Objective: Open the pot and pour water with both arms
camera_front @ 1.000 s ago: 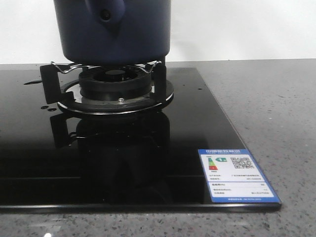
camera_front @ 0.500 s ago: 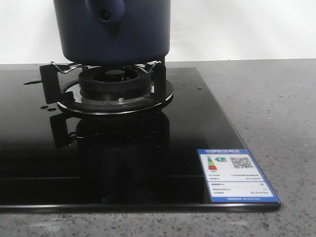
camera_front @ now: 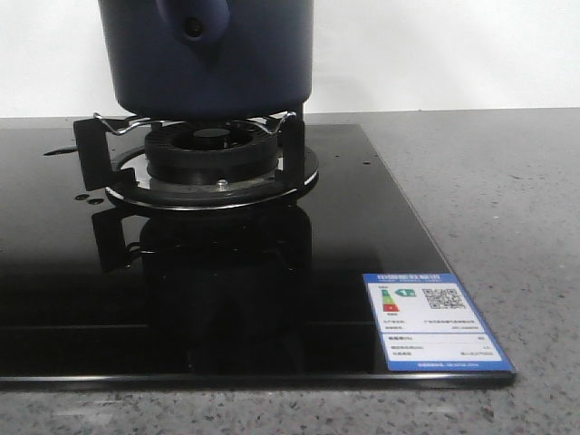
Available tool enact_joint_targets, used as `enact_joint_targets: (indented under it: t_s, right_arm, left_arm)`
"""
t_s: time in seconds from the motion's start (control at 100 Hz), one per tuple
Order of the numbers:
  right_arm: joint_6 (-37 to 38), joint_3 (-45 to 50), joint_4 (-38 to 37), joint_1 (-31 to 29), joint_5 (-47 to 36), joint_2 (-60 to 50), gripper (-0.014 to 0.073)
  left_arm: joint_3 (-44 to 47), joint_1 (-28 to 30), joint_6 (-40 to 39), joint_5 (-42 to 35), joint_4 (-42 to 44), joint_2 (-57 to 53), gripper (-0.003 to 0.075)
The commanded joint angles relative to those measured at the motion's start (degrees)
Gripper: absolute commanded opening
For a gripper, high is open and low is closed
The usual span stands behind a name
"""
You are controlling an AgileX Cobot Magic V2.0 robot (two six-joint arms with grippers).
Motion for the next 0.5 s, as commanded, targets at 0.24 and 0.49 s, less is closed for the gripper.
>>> enact_joint_targets:
  t_s: [0.24,0.49]
  right_arm:
    - [8.1,-1.4,-0.8,0.0,7.4,-5.2,-0.0044]
    - [7.8,-10.2,33.3,-9.1,14.5,-12.8,-0.0043]
  left_arm:
    - [-1.9,-1.0,-0.2,-0.6,-1.4,-1.1,0.0221]
    - [-1.9,-1.7,-0.2,-0.4,-1.5,-0.9,0.0221]
